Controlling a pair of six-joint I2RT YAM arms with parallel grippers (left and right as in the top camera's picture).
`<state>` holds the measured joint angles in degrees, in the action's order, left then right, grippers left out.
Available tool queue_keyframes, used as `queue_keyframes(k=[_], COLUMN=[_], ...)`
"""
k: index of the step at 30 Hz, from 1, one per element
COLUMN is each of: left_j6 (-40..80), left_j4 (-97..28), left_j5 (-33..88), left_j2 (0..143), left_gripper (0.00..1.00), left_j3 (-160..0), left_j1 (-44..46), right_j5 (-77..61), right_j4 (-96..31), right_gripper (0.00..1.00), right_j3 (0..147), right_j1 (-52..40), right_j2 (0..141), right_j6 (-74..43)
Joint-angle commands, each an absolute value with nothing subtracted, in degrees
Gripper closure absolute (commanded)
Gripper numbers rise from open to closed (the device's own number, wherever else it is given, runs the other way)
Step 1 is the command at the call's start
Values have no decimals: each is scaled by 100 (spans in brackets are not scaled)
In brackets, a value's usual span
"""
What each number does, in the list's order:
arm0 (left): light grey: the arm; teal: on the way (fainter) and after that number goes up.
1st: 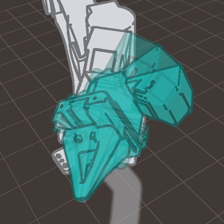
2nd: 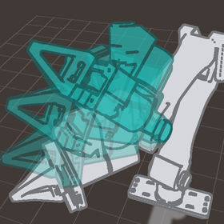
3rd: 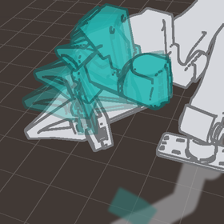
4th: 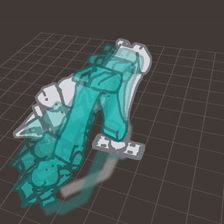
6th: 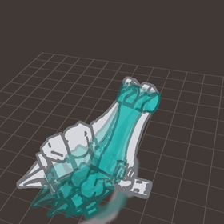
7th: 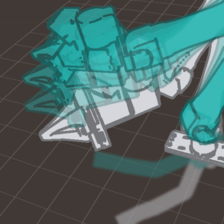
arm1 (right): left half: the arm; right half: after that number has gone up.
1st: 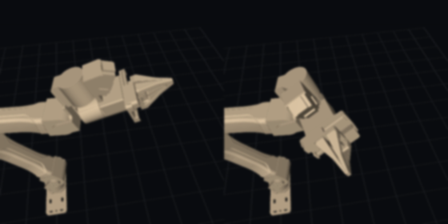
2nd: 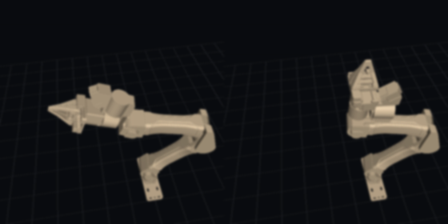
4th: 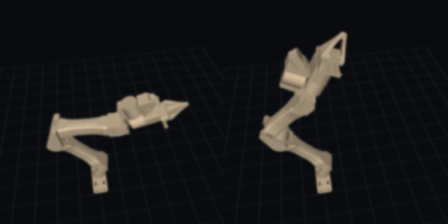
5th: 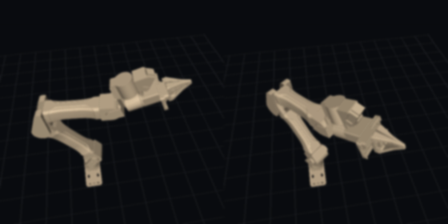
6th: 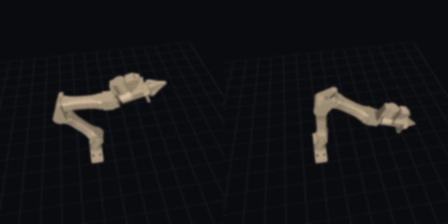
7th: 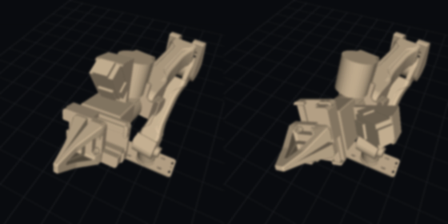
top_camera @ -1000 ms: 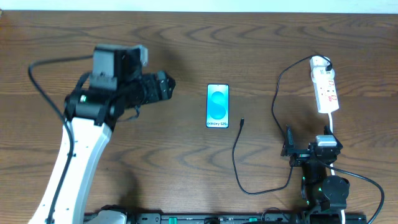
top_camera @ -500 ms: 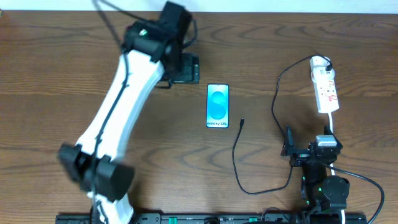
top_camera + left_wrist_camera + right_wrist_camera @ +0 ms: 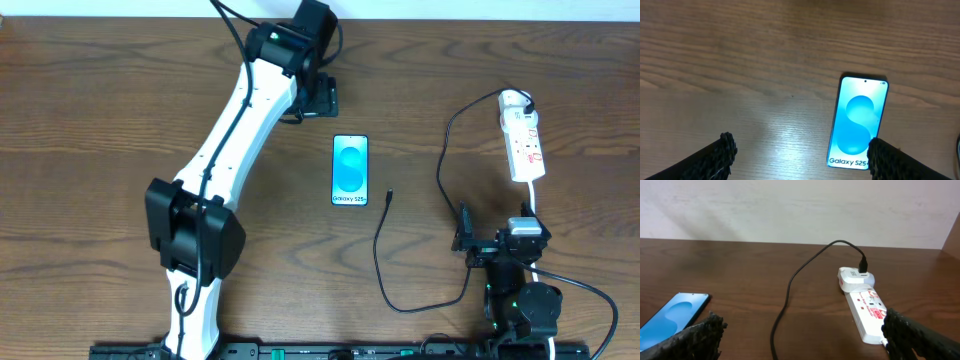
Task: Plug charger to phone and switch on socket
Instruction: 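Move the left gripper forward over the top edge of the phone, then lower the left gripper and close it on the phone's top edge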
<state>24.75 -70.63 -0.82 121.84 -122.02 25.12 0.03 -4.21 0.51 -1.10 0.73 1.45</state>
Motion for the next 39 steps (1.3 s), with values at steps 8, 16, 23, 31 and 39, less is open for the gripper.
queue_keyframes(k=[8, 16, 23, 31, 39], left_j6=[2724, 2366, 2364, 2386, 2624], left_j4=[-7124, -7061, -6980, -6665, -6512], left_j5=[106, 882, 875, 880, 832], left_j2=[13253, 13716, 13719, 13721, 13721], left_gripper=[14, 14, 14, 14, 14], left_j3=[-12280, -12280, -12199, -11786, -11780], left_j1=[2998, 3225, 3260, 3297, 3424], right_j5=[49, 49, 49, 49, 49], right_j4=[-429, -429, -429, -429, -429], right_gripper=[1, 1, 1, 1, 1], right_j3=[32, 32, 32, 32, 32], right_j1=[-196, -196, -196, -196, -196], right_j2=[45, 45, 45, 45, 45], right_j6=[69, 69, 69, 69, 69])
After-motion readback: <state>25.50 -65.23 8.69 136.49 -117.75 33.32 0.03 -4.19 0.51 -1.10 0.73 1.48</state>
